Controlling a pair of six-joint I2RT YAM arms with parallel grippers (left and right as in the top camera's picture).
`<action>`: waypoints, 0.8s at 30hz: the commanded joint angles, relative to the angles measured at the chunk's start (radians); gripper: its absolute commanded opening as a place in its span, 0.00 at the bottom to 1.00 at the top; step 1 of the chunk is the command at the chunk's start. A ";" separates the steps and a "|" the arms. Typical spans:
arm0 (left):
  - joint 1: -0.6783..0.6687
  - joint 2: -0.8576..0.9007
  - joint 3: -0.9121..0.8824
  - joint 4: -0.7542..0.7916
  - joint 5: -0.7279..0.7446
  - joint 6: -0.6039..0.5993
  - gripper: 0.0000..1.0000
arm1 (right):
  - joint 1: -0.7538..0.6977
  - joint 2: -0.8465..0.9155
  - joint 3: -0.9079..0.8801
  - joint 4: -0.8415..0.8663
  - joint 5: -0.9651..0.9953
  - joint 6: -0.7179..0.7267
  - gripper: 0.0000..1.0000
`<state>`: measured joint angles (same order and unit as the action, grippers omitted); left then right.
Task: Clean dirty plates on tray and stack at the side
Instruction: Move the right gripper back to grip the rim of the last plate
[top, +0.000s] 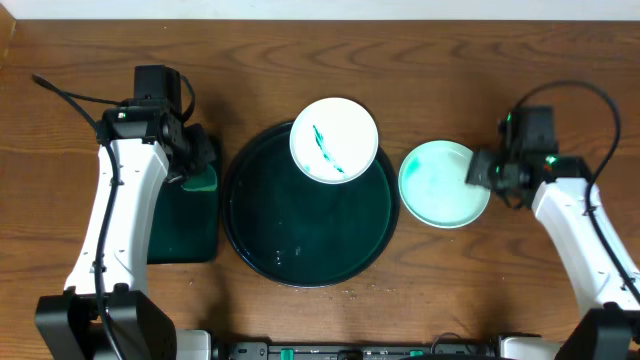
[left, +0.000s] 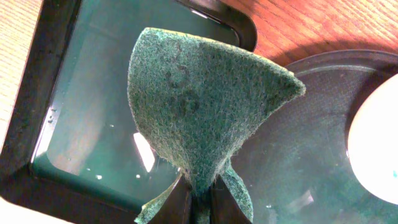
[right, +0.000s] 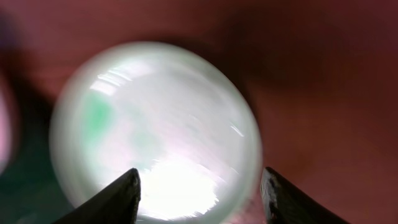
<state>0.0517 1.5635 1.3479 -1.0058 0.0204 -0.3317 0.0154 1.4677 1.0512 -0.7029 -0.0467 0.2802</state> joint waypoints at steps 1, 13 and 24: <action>0.003 -0.008 0.014 0.001 -0.005 0.020 0.07 | 0.027 0.025 0.142 0.004 -0.207 -0.055 0.55; 0.003 -0.008 0.014 0.001 -0.005 0.020 0.07 | 0.245 0.541 0.790 -0.274 -0.272 -0.277 0.54; 0.003 -0.008 0.014 0.001 -0.005 0.021 0.07 | 0.291 0.814 0.850 -0.208 -0.272 -0.297 0.40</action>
<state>0.0517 1.5635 1.3479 -1.0054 0.0200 -0.3317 0.2844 2.2444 1.8755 -0.9272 -0.3099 0.0063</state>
